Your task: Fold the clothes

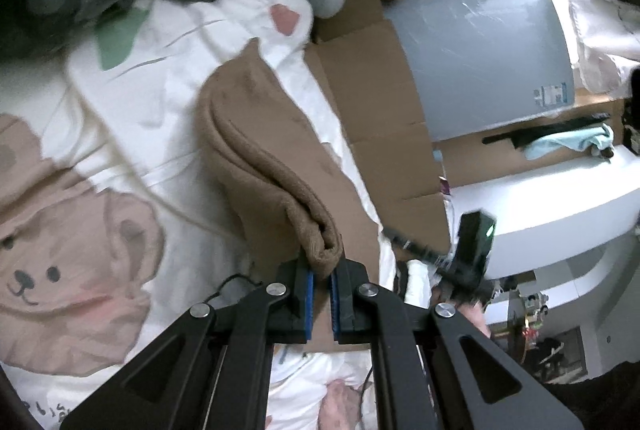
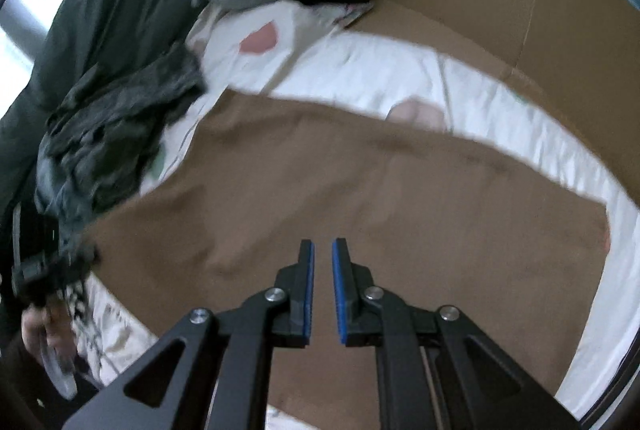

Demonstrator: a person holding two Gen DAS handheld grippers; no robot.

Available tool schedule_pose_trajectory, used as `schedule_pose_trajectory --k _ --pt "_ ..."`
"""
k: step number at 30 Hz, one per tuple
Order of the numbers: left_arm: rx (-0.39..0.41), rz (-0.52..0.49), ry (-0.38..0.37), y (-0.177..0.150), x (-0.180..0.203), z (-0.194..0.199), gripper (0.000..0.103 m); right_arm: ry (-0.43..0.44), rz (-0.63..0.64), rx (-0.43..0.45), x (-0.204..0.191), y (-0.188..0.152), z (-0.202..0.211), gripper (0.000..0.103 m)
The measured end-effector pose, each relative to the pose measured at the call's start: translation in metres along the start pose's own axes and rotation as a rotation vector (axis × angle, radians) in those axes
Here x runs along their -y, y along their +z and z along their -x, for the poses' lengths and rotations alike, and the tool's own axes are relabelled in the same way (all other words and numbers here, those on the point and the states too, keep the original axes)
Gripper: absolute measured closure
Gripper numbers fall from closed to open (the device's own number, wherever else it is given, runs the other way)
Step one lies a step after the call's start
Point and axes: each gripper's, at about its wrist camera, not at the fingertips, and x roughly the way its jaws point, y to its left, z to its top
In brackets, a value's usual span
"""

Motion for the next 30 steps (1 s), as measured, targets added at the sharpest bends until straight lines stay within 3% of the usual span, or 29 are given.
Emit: schedule_pose_trajectory --k 9,15,24,30 --pt "-0.014 -0.043 -0.040 0.010 0.028 -0.012 0.098 0.046 -0.013 -0.148 -0.011 -0.089 -0.037 0.095" --pt "-0.017 -0.055 -0.048 0.016 0.038 -0.018 0.098 0.095 -0.039 -0.209 -0.018 -0.126 -0.056 0.096" --pt "-0.038 -0.065 -0.028 0.018 0.042 -0.026 0.098 0.137 -0.043 -0.251 -0.029 -0.147 -0.063 0.096" --pt "-0.049 -0.068 -0.004 0.020 0.042 -0.030 0.098 0.146 -0.034 -0.225 -0.036 -0.138 -0.045 0.096"
